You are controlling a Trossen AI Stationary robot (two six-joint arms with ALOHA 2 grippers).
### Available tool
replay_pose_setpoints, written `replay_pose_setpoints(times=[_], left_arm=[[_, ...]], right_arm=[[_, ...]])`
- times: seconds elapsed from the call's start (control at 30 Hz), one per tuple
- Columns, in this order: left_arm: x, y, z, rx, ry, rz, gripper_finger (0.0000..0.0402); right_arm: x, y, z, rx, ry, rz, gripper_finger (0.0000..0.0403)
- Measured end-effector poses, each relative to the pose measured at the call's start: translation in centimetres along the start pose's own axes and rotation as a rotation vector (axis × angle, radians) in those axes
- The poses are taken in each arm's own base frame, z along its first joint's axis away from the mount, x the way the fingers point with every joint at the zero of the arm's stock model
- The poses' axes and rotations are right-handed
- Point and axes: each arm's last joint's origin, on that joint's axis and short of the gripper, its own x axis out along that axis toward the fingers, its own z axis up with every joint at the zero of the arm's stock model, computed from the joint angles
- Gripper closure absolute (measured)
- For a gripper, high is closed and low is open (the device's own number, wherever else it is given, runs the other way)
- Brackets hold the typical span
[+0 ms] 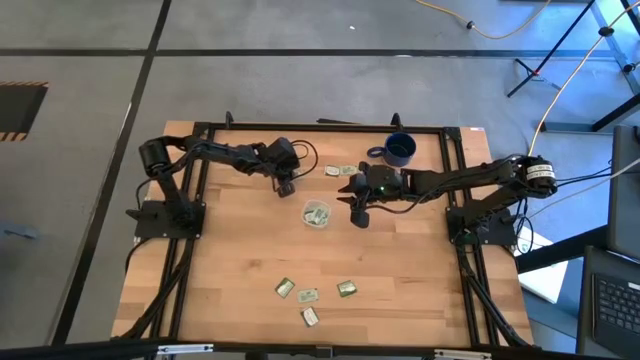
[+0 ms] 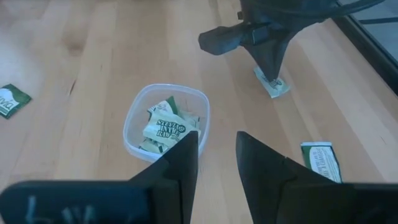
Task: Pick and place Stevia / Truvia into bins
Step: Put the top left light green stevia packet into the container
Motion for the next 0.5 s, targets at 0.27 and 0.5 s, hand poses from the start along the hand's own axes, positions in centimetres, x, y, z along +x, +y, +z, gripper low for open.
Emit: replay_pose_setpoints(times=[0.27,0.5], left_arm=[[-3.5,-0.2,0.9,-0.005,-0.072,-0.02,0.0399],[-8.1,-3.3,3.2,0.065,-0.321,-0.237,0.0399]], right_arm=[[0.0,0.0,-0.3,0.002,0.027,-0.001,0.0291],[0.0,-0.2,-0.3,0.005,0.032,-0.02,0.0291]])
